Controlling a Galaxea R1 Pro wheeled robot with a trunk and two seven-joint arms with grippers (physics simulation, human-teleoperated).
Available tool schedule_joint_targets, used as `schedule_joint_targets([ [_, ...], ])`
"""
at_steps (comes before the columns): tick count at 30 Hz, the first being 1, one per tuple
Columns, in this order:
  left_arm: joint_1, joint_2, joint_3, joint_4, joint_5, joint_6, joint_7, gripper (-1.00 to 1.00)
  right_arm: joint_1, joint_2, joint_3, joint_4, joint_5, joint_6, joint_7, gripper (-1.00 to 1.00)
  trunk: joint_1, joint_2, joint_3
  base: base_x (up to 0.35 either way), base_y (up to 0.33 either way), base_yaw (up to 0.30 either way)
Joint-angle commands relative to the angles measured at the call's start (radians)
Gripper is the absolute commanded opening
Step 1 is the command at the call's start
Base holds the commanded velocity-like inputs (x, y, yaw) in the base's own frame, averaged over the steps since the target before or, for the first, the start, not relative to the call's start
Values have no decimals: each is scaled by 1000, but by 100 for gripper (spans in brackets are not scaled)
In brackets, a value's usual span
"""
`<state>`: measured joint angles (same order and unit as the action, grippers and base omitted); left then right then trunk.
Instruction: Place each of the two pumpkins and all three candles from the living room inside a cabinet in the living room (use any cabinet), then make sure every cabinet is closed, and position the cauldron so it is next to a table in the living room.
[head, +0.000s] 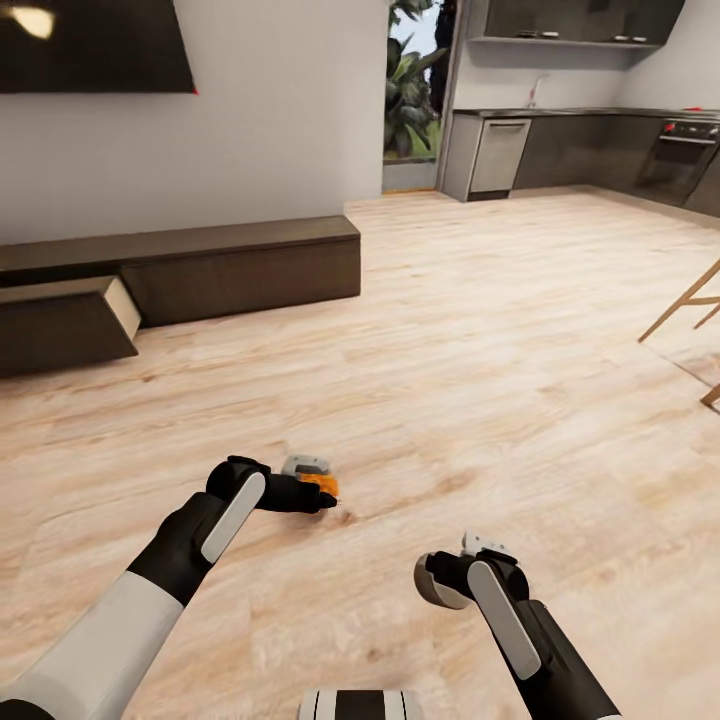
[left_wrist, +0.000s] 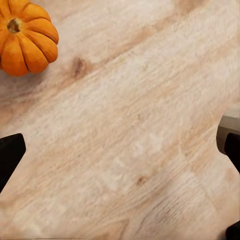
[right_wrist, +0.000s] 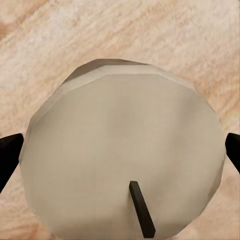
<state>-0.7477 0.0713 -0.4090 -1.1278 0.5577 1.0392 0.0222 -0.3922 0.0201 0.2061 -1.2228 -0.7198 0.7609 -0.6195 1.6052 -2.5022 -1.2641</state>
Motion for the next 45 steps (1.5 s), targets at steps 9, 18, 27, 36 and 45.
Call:
schedule_joint_targets([
  [9,-1,1,-2,0,2,2,2,100,-1,0,1,-1,-13,-2,-11,-100,0,0,-1,0,0,286],
  [18,-1,1,-2,0,2,2,2,100,-1,0,1,-1,-13,-2,-11,-100,0,0,-1,43,1,286],
  [27,-1,1,-2,0,2,2,2,100,-1,0,2,-1,-13,-2,-11,-100,0,0,-1,221,105,286],
  [36,-1,1,-2,0,3,2,1,100,-1,0,1,-1,-14,-3,-11,-100,0,0,-1,154,82,83],
  [45,-1,1,-2,0,2,2,2,100,-1,0,2,-1,-14,-4,-11,-100,0,0,-1,6,2,122],
])
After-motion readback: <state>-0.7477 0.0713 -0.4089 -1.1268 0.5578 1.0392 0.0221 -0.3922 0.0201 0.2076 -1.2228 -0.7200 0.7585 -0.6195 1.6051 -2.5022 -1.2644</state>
